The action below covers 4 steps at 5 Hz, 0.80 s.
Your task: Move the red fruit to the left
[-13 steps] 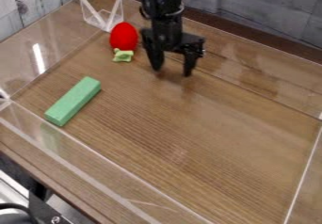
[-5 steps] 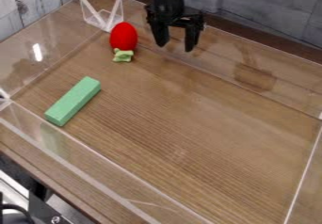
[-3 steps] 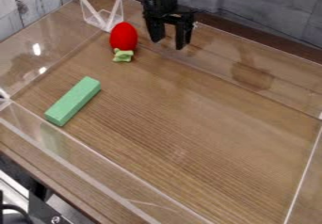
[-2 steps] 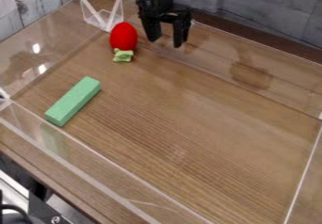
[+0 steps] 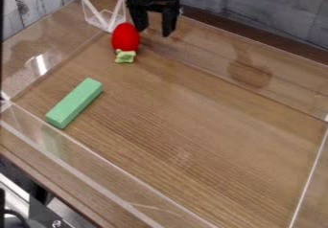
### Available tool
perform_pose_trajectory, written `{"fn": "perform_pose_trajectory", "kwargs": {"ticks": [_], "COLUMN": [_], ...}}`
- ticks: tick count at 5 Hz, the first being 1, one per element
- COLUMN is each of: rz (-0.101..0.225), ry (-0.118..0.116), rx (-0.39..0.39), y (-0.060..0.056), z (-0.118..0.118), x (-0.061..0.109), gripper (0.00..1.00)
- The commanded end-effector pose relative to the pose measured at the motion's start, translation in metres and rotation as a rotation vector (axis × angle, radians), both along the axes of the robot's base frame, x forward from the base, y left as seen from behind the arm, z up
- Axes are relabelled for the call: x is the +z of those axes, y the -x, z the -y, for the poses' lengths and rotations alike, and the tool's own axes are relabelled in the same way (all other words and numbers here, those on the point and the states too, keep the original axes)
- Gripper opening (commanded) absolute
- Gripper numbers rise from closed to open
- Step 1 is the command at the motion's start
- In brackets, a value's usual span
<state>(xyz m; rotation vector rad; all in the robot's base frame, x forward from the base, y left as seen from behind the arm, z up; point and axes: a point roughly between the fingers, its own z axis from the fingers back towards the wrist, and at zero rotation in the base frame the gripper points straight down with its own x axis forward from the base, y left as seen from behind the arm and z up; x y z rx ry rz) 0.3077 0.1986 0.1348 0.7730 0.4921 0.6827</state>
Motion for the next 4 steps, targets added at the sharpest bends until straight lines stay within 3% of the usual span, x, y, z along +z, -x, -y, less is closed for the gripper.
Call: {"fn": "perform_pose_trajectory", "kwargs": {"ticks": [1, 2, 3, 4], "rz": [0.057, 0.048, 0.080, 0.109], "ry": [-0.007, 0.002, 0.007, 0.012], "rx": [0.082, 0.036, 0.077, 0.113], "y": [0.000, 0.008, 0.003, -0.001], "z": [-0.007, -0.015, 0.000, 0.016], "x": [0.020, 0.020, 0.031, 0.037], "gripper": [1.00, 0.00, 1.00, 1.00]}}
